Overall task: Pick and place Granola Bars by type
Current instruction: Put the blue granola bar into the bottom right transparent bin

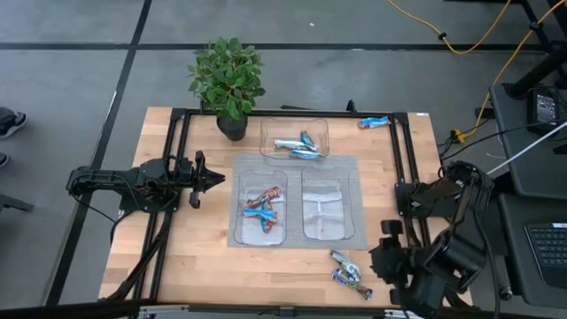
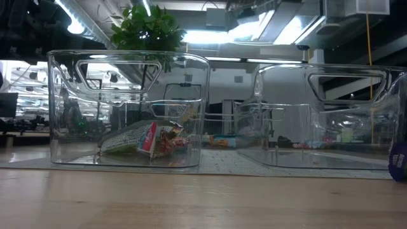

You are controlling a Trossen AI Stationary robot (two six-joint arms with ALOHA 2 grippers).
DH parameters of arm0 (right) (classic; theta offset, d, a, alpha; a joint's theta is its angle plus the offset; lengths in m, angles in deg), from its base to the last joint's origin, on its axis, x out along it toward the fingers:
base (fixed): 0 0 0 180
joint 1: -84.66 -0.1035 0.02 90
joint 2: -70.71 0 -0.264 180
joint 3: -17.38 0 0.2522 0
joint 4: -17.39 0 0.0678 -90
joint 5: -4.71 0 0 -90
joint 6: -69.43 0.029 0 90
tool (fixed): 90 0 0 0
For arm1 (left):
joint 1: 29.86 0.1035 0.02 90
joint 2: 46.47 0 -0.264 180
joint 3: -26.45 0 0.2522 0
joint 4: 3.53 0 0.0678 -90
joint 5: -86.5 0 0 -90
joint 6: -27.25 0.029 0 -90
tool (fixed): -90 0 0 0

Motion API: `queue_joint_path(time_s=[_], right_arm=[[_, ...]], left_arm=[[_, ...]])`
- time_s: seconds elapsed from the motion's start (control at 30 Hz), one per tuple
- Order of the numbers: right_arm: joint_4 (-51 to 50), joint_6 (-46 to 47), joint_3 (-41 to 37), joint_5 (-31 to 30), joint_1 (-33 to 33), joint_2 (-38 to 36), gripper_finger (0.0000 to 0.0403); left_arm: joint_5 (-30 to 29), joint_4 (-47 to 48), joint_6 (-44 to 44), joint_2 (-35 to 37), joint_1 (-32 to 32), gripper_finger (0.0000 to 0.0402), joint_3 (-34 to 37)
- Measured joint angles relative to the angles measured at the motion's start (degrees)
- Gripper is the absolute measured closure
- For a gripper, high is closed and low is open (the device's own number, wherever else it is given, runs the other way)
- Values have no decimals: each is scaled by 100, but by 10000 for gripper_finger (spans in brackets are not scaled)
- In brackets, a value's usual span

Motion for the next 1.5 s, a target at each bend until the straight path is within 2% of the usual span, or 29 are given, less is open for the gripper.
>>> queue_joint_path(time_s=[0.27,0.47,0.57,0.73,0.9,1.0,1.2,1.5], right_arm=[[83,1132,-71,-175,180,15,242],[1229,1600,-1140,217,491,31,242],[1610,2201,-1759,479,625,31,238],[2293,3017,-2670,1196,727,31,181],[3373,3616,-3461,1375,734,31,105],[4026,3864,-3884,1396,794,31,79],[4394,4331,-4548,1421,1011,31,73],[4910,4322,-4981,1515,1312,31,78]], left_arm=[[0,0,0,-1,-1,359,0],[0,1,0,-1,-1,363,0],[0,0,0,-1,-2,362,0],[0,-1,0,-1,-2,358,0],[0,1,0,-1,-1,362,0],[0,1,0,-1,-2,364,0],[0,1,0,0,-1,359,0],[0,1,0,-1,-1,363,0]])
